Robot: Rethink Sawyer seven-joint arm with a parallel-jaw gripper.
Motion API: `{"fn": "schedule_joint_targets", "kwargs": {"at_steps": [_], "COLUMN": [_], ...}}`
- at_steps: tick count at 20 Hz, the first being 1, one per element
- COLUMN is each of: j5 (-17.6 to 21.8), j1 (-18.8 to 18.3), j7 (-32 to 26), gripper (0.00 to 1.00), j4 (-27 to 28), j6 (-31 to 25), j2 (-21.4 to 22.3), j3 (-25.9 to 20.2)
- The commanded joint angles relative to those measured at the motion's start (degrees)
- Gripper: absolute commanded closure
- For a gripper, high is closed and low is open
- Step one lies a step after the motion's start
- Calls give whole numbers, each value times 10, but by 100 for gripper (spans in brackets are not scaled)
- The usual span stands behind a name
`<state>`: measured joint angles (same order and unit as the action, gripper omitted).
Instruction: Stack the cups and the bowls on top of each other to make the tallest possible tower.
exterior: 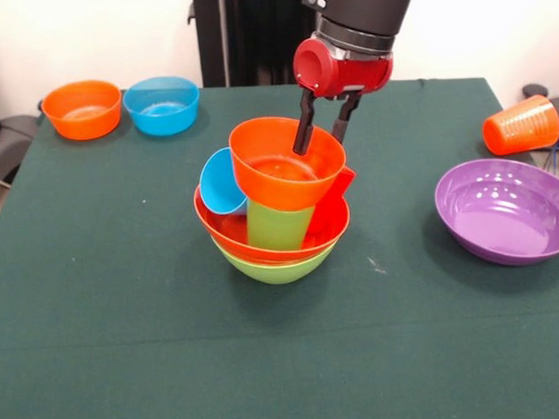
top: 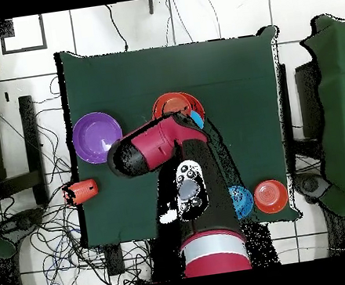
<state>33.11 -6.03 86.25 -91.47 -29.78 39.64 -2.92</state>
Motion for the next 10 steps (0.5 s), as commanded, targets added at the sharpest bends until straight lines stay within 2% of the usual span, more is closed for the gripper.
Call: {"fn": "schedule_joint_targets", "kwargs": {"at_steps": [1, 10], "j5": [-18, -30], "j1": [5, 16], "j7": [60, 60], "gripper": [0, 0], "j4": [6, -10], "j6": [-15, -41], "j2": [-2, 29], "j3": [-20, -10]}}
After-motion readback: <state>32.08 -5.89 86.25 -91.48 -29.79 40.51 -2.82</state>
